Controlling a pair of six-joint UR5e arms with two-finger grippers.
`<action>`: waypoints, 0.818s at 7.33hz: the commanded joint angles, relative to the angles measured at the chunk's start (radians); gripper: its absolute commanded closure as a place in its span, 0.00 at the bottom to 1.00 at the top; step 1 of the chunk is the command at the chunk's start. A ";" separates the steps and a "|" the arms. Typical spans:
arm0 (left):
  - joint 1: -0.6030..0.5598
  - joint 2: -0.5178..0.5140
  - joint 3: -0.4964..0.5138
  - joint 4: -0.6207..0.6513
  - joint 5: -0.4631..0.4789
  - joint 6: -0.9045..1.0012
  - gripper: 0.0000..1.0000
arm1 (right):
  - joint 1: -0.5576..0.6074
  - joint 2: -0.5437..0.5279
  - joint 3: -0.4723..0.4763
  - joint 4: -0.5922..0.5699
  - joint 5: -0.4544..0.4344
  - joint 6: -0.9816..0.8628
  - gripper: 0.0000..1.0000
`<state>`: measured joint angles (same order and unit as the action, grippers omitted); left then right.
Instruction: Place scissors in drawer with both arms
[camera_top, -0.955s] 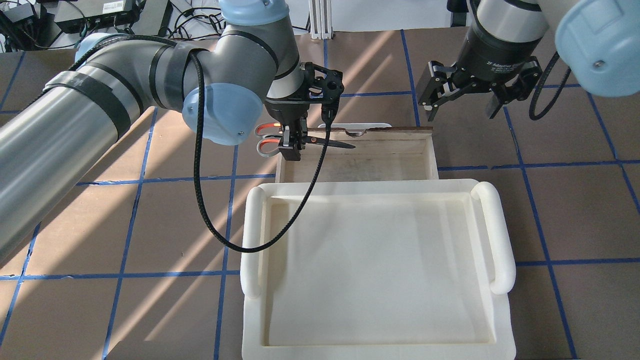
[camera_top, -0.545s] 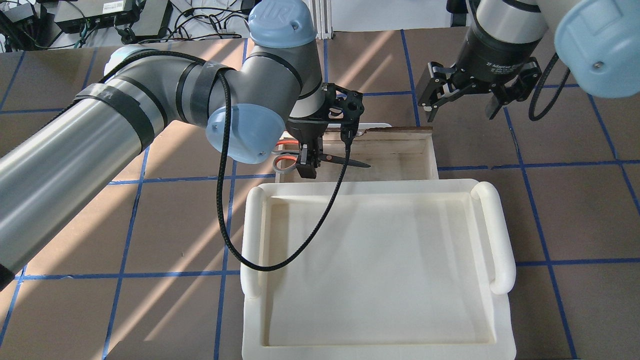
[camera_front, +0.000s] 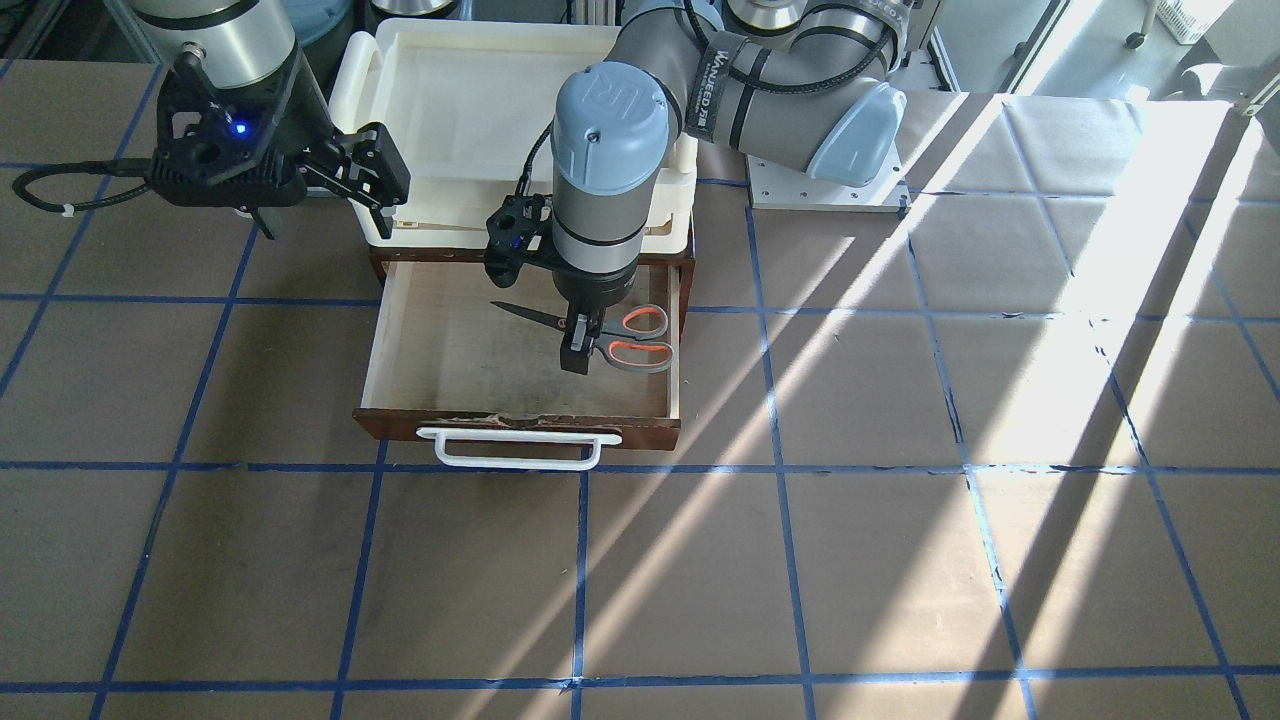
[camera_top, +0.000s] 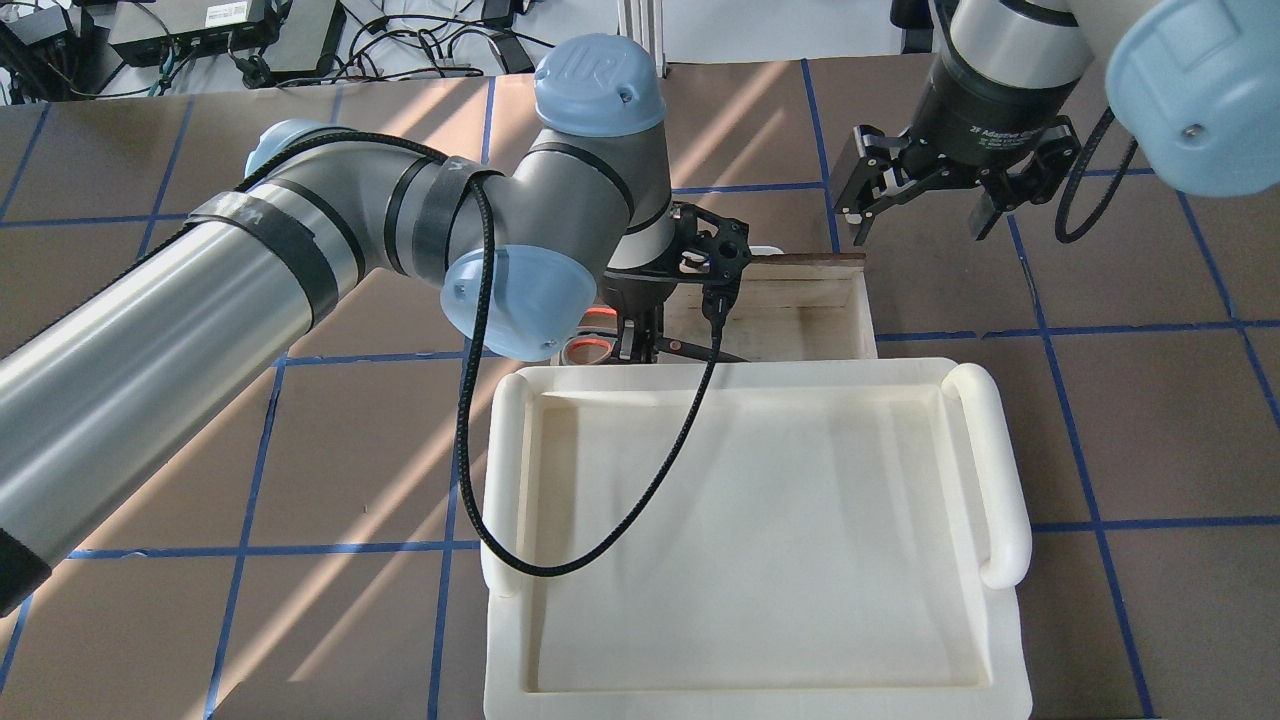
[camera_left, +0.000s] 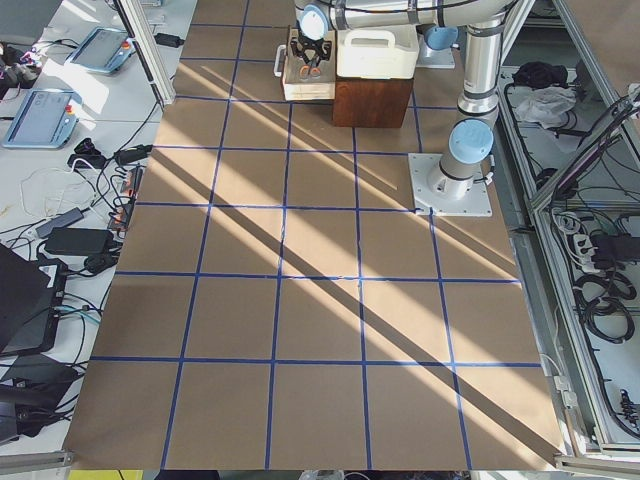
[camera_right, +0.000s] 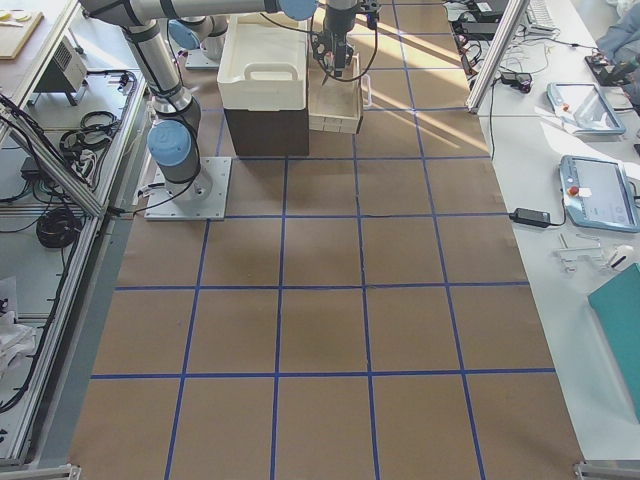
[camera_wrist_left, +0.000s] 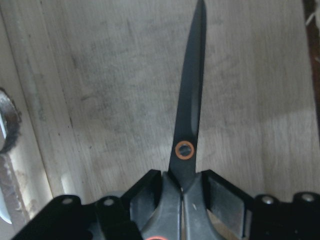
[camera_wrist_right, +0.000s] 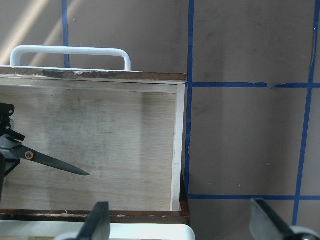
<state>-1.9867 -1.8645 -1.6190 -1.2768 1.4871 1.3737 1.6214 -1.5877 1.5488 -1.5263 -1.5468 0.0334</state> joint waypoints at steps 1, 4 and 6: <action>-0.006 -0.001 -0.001 0.005 -0.020 0.002 1.00 | -0.003 0.000 0.001 0.000 -0.001 0.000 0.00; -0.004 -0.005 -0.001 0.007 -0.025 0.008 1.00 | -0.003 -0.002 0.001 -0.002 -0.010 -0.009 0.00; -0.004 -0.007 -0.001 0.005 -0.024 0.005 0.44 | 0.000 0.000 -0.001 -0.002 -0.006 -0.001 0.00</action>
<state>-1.9911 -1.8705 -1.6199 -1.2713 1.4630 1.3798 1.6204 -1.5884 1.5488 -1.5278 -1.5548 0.0281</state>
